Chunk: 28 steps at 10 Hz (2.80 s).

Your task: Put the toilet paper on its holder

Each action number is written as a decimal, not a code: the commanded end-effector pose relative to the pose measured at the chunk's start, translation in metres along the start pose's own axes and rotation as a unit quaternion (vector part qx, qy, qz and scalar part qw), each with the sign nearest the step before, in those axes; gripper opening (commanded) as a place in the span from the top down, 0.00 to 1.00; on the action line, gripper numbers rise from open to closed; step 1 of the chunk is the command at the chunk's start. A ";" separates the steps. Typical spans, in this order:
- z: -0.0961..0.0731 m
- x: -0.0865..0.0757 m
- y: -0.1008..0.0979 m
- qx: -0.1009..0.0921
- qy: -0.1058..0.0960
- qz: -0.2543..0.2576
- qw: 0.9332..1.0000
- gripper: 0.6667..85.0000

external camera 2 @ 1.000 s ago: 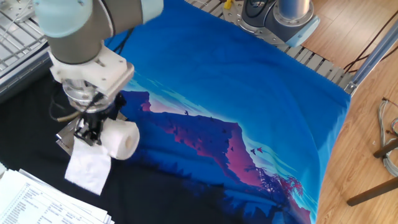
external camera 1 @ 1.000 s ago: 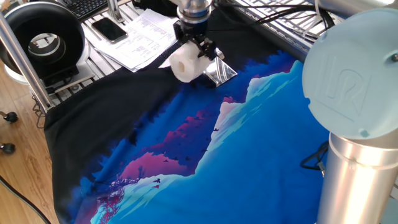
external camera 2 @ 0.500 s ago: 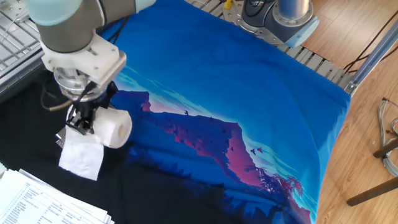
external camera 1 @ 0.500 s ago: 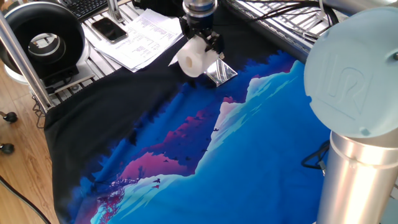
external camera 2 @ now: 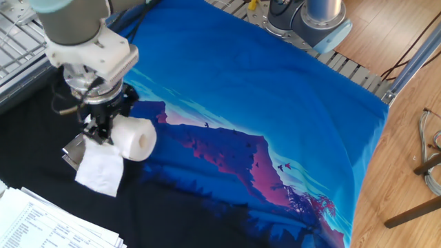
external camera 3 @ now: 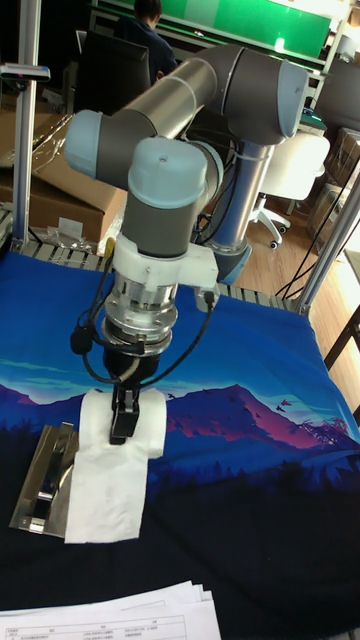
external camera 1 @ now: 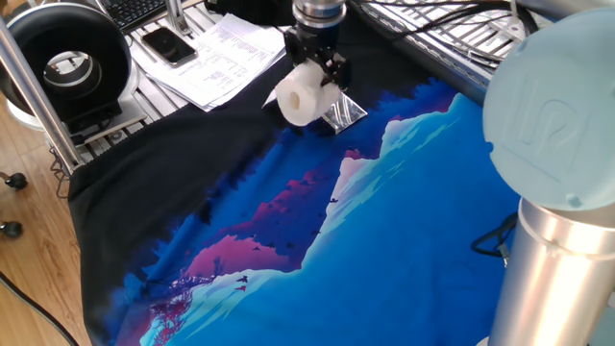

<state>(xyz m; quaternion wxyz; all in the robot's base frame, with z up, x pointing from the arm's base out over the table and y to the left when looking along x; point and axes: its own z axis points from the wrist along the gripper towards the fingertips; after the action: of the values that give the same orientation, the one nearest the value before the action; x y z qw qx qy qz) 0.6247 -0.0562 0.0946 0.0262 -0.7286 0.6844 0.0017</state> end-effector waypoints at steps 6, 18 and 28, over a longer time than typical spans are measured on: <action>-0.012 -0.015 0.035 -0.026 -0.048 0.254 0.966 0.32; -0.017 -0.024 0.063 -0.043 -0.080 0.573 0.814 0.67; -0.007 0.035 0.066 0.040 -0.020 0.646 0.762 0.29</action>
<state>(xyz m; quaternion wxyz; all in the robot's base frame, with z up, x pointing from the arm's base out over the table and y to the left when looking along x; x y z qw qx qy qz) 0.5733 -0.0772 0.1011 0.0721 -0.1373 0.9875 0.0294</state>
